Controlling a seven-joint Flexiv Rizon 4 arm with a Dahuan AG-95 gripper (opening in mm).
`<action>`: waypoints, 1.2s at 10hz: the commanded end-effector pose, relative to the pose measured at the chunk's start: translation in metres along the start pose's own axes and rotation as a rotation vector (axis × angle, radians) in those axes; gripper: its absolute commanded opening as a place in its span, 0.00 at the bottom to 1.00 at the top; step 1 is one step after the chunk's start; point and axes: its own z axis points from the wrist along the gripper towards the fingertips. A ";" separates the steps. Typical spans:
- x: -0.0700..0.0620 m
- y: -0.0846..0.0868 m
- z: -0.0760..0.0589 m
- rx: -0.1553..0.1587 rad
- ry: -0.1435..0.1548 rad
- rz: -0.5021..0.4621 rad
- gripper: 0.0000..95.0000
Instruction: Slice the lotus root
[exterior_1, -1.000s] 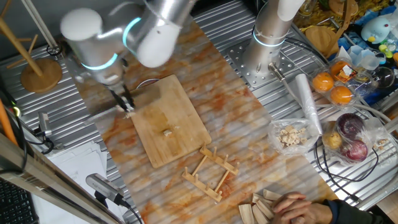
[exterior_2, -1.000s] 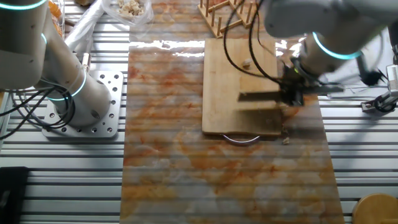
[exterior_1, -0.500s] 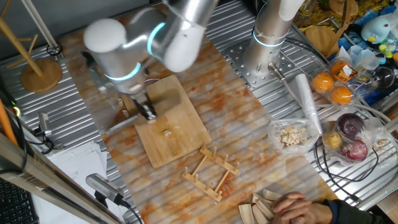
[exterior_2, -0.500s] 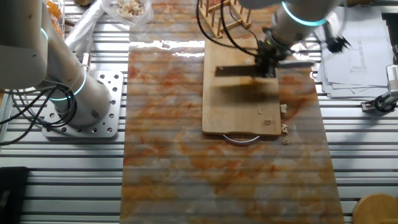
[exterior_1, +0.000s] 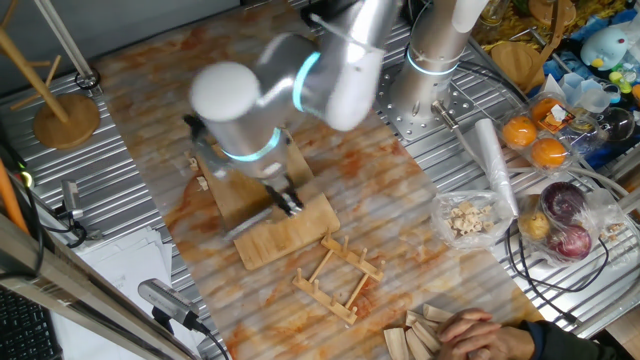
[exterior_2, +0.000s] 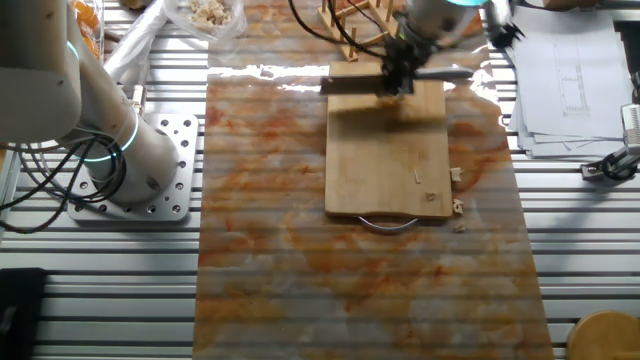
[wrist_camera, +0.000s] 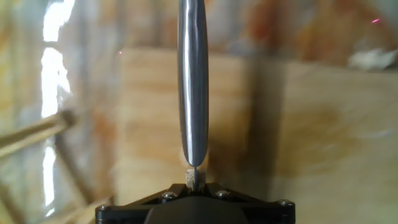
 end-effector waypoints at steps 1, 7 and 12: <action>0.003 0.005 0.006 0.039 -0.002 -0.018 0.00; 0.003 -0.005 0.018 0.048 -0.027 -0.038 0.00; 0.005 -0.002 0.010 -0.007 -0.010 -0.012 0.00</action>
